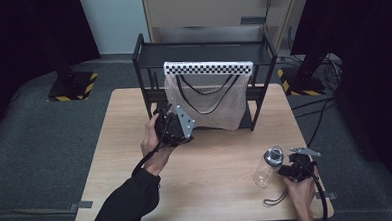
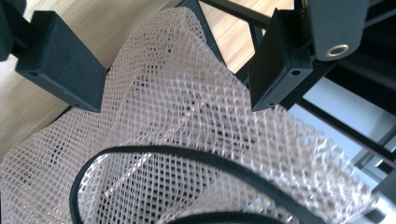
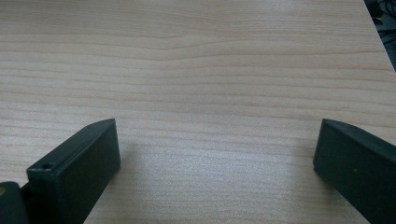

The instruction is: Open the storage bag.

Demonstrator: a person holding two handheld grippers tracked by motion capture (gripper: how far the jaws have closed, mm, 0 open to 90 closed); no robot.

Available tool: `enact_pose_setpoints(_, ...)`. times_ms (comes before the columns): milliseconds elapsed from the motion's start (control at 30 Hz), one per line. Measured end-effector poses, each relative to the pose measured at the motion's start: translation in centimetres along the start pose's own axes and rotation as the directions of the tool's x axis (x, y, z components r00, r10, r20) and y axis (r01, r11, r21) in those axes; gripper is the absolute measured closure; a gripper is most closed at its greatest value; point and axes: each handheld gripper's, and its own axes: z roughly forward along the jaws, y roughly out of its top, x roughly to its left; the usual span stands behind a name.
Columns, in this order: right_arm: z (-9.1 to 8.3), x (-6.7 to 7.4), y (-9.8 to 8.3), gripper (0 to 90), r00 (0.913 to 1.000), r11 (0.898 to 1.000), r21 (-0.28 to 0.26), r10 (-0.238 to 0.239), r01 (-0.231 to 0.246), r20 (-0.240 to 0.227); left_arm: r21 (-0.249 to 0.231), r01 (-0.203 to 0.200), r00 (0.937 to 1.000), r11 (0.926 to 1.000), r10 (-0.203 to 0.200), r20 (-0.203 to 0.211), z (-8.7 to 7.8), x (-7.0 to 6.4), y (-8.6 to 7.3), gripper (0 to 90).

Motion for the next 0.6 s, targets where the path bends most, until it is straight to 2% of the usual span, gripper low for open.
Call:
enact_pose_setpoints(100,0.0,0.0,0.0,0.6,1.0,1.0,0.0,-0.001,0.001,0.0,-0.001,-0.036,0.9993,0.9993,0.036,-0.007,0.2,-0.4,0.8,18.2)
enact_pose_setpoints(267,0.0,0.0,0.0,0.6,1.0,1.0,0.0,0.0,0.0,0.0,-0.009,-0.055,0.9984,0.9984,0.055,0.006,0.4,-0.7,1.5,18.7)
enact_pose_setpoints(433,0.0,0.0,0.0,0.6,1.0,1.0,0.0,0.0,0.0,0.0,-0.007,-0.108,0.9941,0.9941,0.109,0.006,0.9,-1.4,2.1,19.4)
enact_pose_setpoints(600,0.0,0.0,0.0,0.6,1.0,1.0,0.0,0.0,0.0,0.0,-0.004,-0.143,0.9896,0.9897,0.143,0.013,1.6,-2.0,2.7,19.5)
